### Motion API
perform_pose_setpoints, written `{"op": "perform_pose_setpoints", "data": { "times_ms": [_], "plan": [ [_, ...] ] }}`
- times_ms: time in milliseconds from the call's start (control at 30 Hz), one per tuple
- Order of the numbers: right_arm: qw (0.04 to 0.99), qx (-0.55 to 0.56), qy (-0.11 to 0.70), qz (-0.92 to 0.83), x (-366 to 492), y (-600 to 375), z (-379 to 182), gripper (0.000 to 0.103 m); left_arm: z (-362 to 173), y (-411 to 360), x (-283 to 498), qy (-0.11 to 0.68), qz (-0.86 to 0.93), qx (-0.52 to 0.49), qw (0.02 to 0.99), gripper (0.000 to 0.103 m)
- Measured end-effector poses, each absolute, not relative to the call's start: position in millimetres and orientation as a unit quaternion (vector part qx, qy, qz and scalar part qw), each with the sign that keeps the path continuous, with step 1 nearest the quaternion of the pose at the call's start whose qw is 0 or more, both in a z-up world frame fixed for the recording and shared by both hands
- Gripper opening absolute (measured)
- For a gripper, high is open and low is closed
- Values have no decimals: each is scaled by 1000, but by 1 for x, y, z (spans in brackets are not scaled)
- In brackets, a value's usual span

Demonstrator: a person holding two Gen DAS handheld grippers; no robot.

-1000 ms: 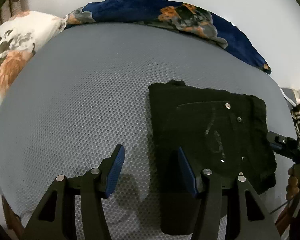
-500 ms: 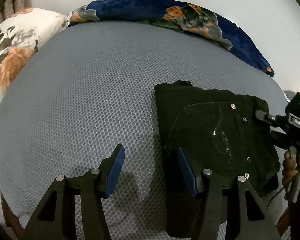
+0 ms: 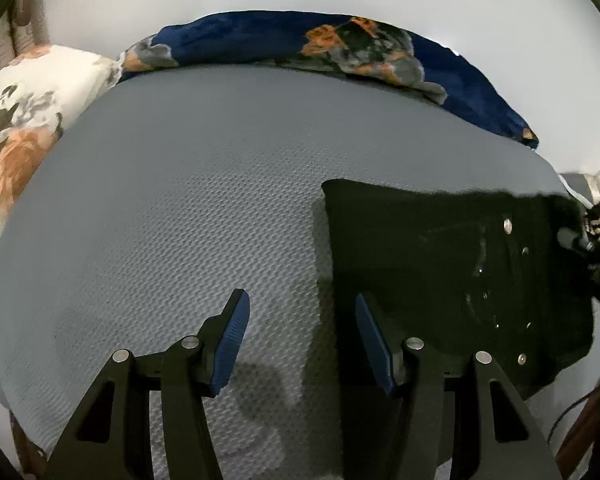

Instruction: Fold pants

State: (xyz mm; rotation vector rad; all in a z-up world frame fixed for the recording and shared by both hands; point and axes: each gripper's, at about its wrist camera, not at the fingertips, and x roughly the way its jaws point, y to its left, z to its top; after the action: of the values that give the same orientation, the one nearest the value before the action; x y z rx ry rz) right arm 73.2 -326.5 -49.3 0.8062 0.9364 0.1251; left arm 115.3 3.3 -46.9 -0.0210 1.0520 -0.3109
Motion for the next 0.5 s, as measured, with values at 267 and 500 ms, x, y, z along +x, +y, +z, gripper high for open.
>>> {"op": "perform_pose_setpoints", "data": {
  "times_ms": [267,500],
  "plan": [
    [796,388,465,-1,64,-346,-92,17,-65,-26,122,508,-167,33,844,56],
    [807,347,477,-29,56,-339,-78,34,-84,-35,128,522,-169,59,834,56]
  ]
}}
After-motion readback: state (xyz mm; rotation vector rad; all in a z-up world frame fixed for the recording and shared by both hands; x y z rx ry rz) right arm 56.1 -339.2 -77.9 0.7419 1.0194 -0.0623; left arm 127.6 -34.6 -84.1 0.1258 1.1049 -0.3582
